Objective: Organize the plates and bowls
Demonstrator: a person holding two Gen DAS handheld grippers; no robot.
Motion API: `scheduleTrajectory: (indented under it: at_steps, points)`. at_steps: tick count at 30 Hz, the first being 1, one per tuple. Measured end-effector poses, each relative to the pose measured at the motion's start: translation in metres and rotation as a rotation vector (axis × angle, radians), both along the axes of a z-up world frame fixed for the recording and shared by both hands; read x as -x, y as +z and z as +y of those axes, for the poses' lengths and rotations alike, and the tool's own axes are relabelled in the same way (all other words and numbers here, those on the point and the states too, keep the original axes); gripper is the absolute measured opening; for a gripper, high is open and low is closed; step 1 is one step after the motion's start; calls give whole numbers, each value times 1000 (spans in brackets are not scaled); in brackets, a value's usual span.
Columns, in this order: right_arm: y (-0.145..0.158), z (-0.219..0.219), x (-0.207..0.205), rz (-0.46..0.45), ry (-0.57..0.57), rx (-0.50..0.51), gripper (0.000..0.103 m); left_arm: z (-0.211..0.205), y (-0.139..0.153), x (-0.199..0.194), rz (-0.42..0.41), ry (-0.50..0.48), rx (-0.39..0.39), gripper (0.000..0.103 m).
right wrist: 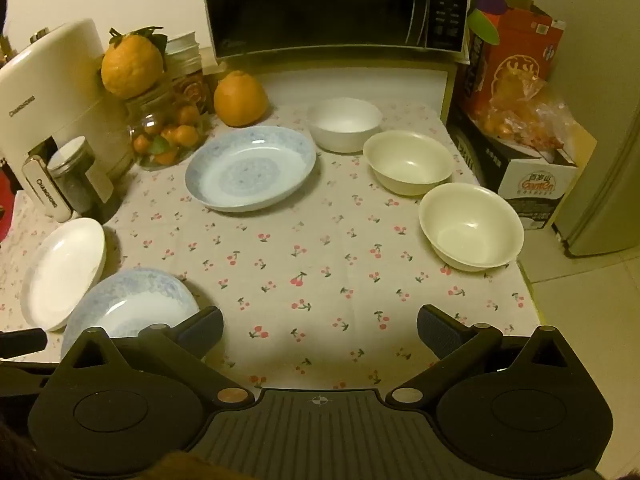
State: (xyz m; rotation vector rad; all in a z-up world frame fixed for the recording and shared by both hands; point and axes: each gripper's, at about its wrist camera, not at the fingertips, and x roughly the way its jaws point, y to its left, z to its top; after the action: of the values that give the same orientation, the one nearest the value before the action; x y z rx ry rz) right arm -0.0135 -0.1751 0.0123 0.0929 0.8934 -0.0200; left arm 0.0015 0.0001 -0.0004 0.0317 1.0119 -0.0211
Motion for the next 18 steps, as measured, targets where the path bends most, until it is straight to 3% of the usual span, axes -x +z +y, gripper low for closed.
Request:
scheduleTrajectory:
  at_steps: [18]
  points:
    - [-3, 8, 0, 1, 9, 0, 103, 4, 2, 1, -12, 11, 3, 103]
